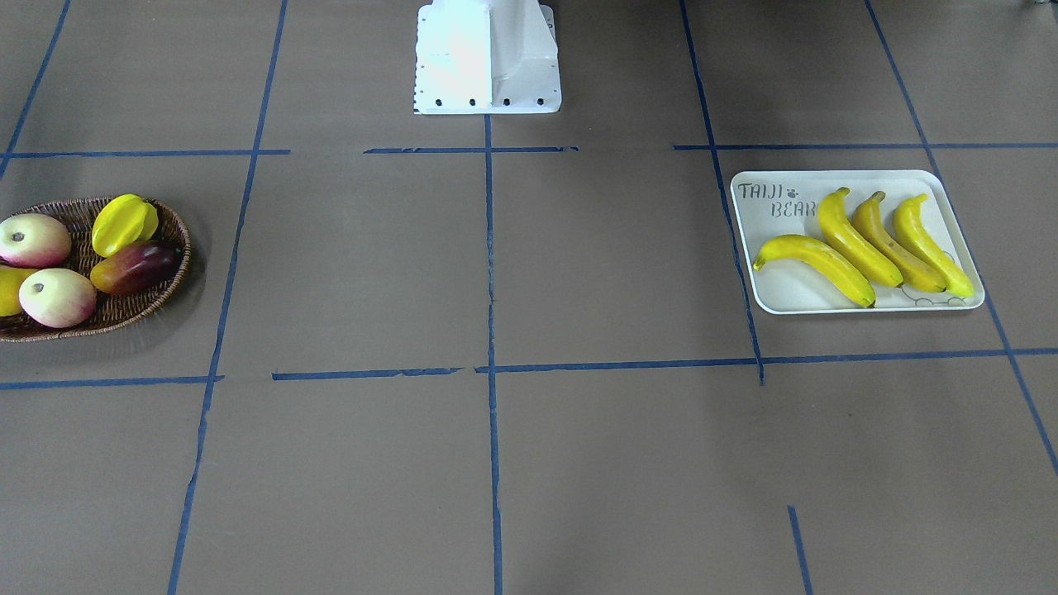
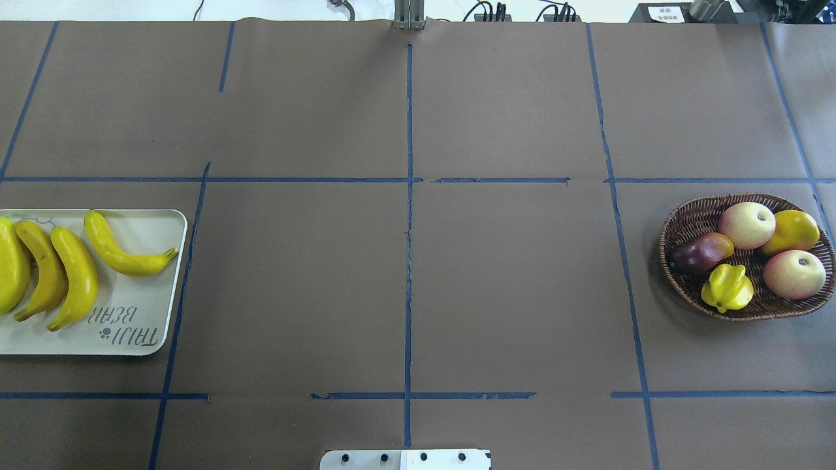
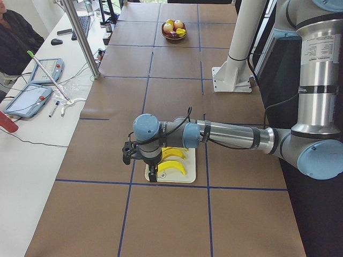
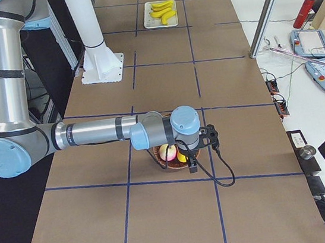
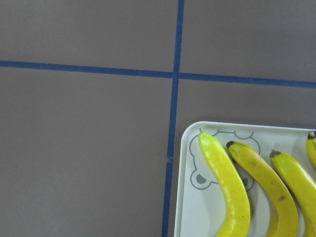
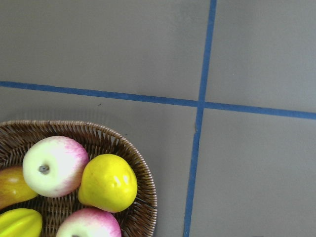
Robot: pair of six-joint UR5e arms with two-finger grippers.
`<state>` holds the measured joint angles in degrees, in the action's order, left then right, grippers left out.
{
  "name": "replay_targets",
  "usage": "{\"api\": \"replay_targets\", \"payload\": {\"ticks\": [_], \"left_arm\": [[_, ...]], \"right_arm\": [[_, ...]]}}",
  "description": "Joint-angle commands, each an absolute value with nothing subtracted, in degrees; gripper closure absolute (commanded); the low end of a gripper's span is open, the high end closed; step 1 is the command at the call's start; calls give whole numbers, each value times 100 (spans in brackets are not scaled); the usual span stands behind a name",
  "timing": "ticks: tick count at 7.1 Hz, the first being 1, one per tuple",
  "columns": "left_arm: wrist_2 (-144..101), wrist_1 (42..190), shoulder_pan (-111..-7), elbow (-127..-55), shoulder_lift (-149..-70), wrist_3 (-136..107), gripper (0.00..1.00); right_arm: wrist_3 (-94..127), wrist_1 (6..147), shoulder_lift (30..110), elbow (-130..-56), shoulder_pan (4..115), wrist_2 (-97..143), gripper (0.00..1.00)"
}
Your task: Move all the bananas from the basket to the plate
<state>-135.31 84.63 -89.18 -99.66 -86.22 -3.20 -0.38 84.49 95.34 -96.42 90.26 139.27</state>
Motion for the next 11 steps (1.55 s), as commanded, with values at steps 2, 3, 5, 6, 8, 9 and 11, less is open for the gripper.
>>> {"api": "replay_targets", "payload": {"ticks": [2, 3, 5, 6, 8, 9, 11], "left_arm": [[-13588, 8473, -8921, -9800, -8604, 88, 0], [-13588, 8473, -8921, -9791, -8596, 88, 0], [-13588, 8455, -8921, -9791, -8587, 44, 0], [-13588, 8446, -8921, -9791, -8587, 44, 0], [-13588, 8438, -8921, -9791, -8622, 35, 0], [-13588, 8429, -8921, -9791, -8622, 35, 0], [-13588, 8420, -8921, -9791, -8640, 35, 0]], "right_arm": [[-438, 8446, 9606, -9098, 9483, 14159, 0], [-387, 8429, 9580, -9131, 9509, 14159, 0], [-369, 8429, 9545, -9184, 9518, 14185, 0], [-369, 8429, 9536, -9202, 9519, 14177, 0], [-369, 8429, 9527, -9211, 9519, 14177, 0], [-369, 8429, 9527, -9211, 9519, 14177, 0], [-369, 8429, 9527, -9202, 9510, 14159, 0]]}}
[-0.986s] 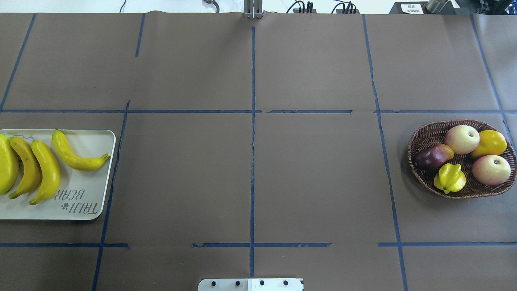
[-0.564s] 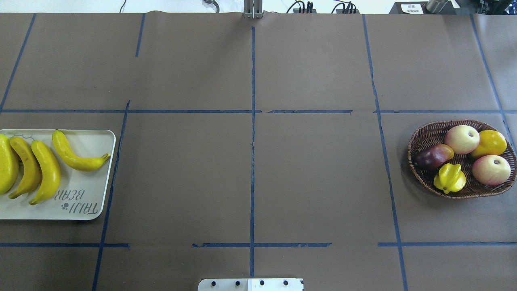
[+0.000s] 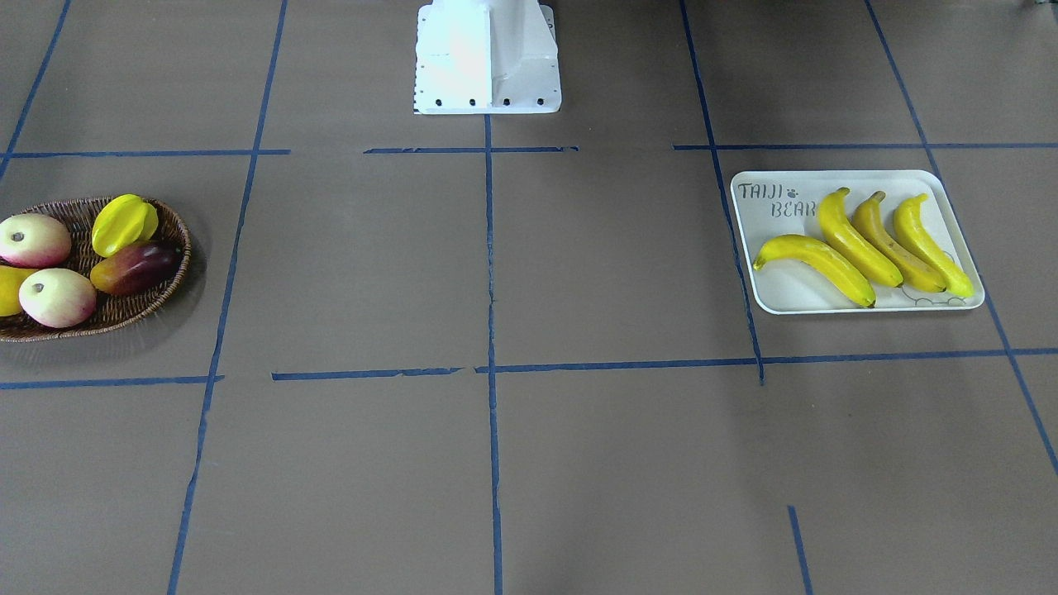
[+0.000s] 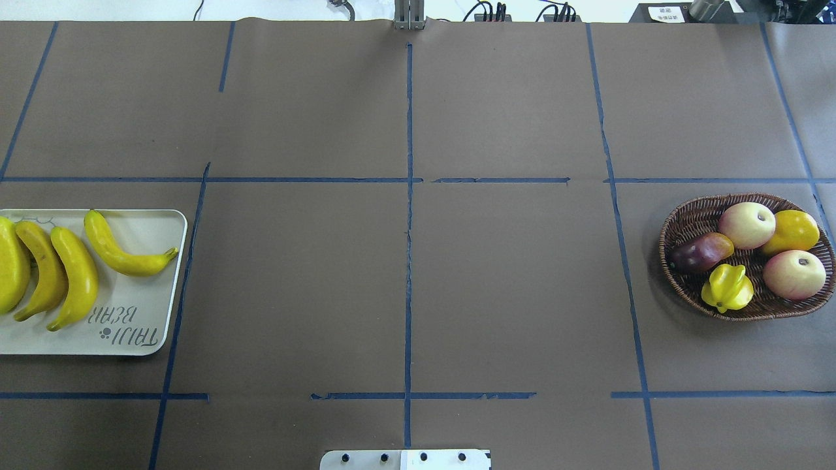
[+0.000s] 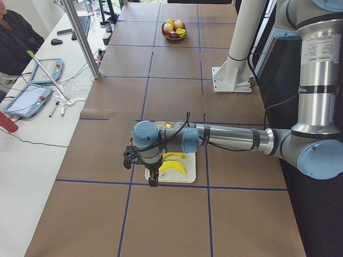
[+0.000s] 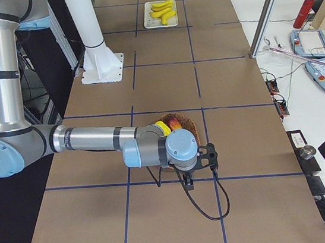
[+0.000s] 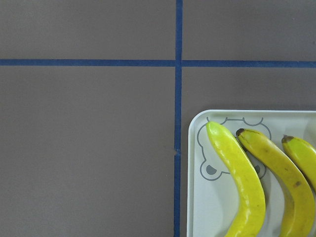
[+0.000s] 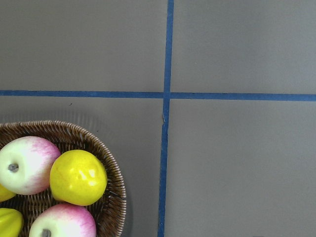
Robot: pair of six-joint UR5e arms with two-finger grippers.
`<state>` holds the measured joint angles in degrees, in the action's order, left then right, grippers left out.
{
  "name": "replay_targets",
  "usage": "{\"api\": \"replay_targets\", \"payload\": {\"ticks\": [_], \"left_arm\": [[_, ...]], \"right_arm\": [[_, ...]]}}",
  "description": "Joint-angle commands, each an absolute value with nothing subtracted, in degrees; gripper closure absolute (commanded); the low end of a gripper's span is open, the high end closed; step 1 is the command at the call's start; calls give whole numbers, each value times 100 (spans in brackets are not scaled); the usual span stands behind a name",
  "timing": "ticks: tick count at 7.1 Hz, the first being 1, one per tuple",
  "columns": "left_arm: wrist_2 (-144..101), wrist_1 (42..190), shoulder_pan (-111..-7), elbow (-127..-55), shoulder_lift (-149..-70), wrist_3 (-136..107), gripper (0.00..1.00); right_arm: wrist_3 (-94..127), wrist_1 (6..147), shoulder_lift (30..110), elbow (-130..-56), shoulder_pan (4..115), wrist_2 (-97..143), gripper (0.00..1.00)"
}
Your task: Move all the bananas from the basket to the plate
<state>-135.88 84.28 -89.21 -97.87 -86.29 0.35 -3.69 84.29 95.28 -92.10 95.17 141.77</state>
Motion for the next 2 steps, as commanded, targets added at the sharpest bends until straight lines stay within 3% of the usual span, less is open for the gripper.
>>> {"api": "replay_targets", "payload": {"ticks": [1, 2], "left_arm": [[-13588, 8420, -8921, -9791, -8648, 26, 0], [-13588, 8455, -8921, -9791, -8640, 35, 0]], "right_arm": [[-369, 8429, 9527, -9211, 9518, 14185, 0], [-360, 8429, 9527, -9202, 9519, 14168, 0]]}}
